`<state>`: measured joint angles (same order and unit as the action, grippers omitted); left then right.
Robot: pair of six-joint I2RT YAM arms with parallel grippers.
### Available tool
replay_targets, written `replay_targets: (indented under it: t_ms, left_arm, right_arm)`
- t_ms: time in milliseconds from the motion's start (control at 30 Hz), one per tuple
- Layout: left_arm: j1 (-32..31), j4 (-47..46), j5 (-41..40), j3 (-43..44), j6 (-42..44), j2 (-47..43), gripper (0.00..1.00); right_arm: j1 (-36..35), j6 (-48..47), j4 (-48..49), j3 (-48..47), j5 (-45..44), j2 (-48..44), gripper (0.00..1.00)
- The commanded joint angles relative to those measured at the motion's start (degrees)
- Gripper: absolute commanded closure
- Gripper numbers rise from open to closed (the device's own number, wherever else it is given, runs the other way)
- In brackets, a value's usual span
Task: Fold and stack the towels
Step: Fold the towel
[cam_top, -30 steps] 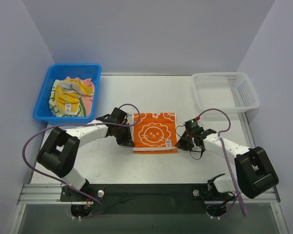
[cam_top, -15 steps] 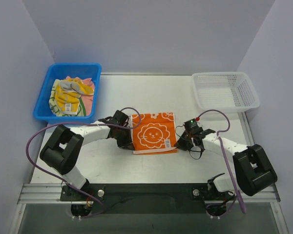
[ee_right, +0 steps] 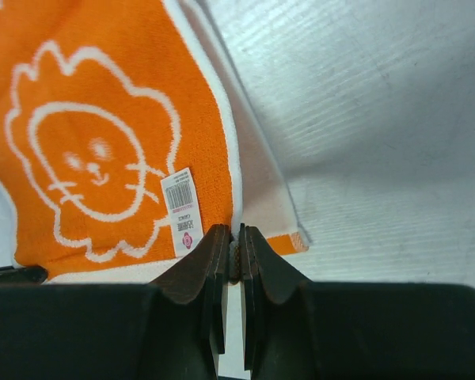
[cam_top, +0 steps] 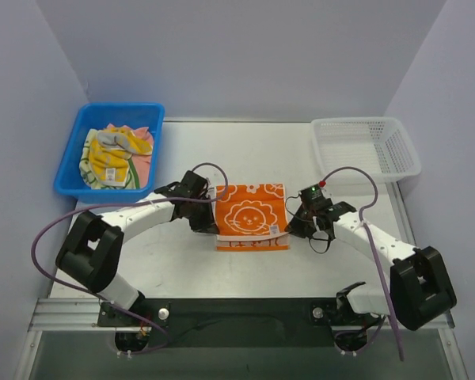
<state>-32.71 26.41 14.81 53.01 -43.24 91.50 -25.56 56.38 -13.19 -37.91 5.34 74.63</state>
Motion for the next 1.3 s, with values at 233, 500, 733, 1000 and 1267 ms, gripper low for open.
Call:
replay_targets:
  t_ms: [233,500,733,1000,1267]
  left_arm:
    - [-0.34,3.20,-0.66,1.13,-0.09,-7.30,1.00]
    - [-0.69,0.93,-0.92,-3.08,0.09,-3.09,1.00]
    - [-0.78,0.04,-1.71,-5.46,0.44,-1.06,0.94]
    - [-0.69,2.58,-2.50,-4.59,1.76,-4.49,0.45]
    - [-2.01,8.74,-6.63,-1.17,2.29,-14.33,0.29]
  right_arm:
    - [-1.85,2.68,-8.43,1.51,-2.09,-9.07,1.00]
    - [-4.32,6.28,-5.27,6.27,-2.09,-4.24,0.96]
    - [-5.72,5.94,-5.53,6.89,-1.48,-3.61,0.79]
    - [-7.84,1.37,-12.63,4.17,-0.59,-11.07,0.59]
    - [-8.80,-1.89,-14.32,-1.20,-1.48,-12.24,0.77]
